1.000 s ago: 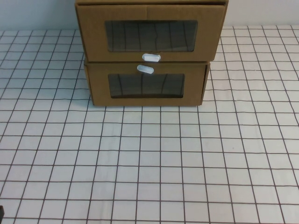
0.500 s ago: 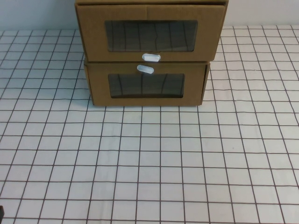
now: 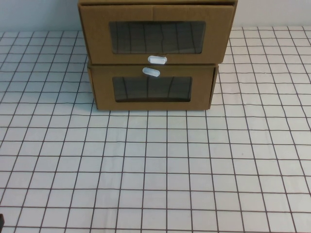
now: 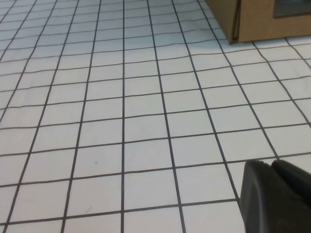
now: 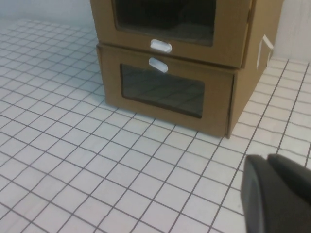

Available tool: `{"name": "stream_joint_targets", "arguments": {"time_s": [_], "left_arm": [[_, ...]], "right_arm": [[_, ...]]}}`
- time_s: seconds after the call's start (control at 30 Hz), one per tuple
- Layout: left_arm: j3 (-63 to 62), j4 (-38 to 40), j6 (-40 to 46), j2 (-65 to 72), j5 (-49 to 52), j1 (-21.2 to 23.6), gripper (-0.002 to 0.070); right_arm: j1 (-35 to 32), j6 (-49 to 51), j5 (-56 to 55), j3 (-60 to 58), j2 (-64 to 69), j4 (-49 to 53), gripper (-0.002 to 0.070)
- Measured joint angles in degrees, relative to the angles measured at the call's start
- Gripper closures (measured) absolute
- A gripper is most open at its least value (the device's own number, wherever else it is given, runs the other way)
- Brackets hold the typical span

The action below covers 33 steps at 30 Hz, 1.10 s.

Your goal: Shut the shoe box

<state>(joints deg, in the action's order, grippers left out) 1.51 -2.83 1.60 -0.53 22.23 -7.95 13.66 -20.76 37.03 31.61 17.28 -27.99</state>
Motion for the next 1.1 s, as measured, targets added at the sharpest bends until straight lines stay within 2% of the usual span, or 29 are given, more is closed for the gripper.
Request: {"name": "stream_joint_targets", "arguments": {"time_s": [0.17,0.33,0.47,0.63,0.77,1.0,1.1], "left_arm": [[0.0,0.0,0.0,0.0,0.0,0.0,0.0680],[0.0,0.0,0.0,0.0,0.0,0.0,0.0680],[0.0,0.0,0.0,0.0,0.0,0.0,0.0680],[0.0,0.0,0.0,0.0,0.0,0.0,0.0680],[0.0,0.0,0.0,0.0,0.1,0.0,0.0680],[0.0,0.0,0.0,0.0,0.1,0.0,0.0680],[0.0,0.0,0.0,0.0,0.1,0.0,0.0680]], "right_arm": [[0.0,1.7,-1.7,-2.0,-6.1,7.0,0.0689],[0.0,11.2,-9.2,-11.2,-9.8,19.7,0.0690],[-0.1,14.2,-22.3,-21.8,-12.8,25.1,0.0689],[-4.6,14.5,-38.5,-32.1,-16.0,25.0,0.0689],[-9.2,14.6,-35.6,-32.9,-17.7,23.8,0.0689],[-15.0,14.9,-20.3,-32.9,-17.7,23.8,0.0689],[-16.0,14.9,-17.6,-32.9,-17.7,23.8,0.0690]]}}
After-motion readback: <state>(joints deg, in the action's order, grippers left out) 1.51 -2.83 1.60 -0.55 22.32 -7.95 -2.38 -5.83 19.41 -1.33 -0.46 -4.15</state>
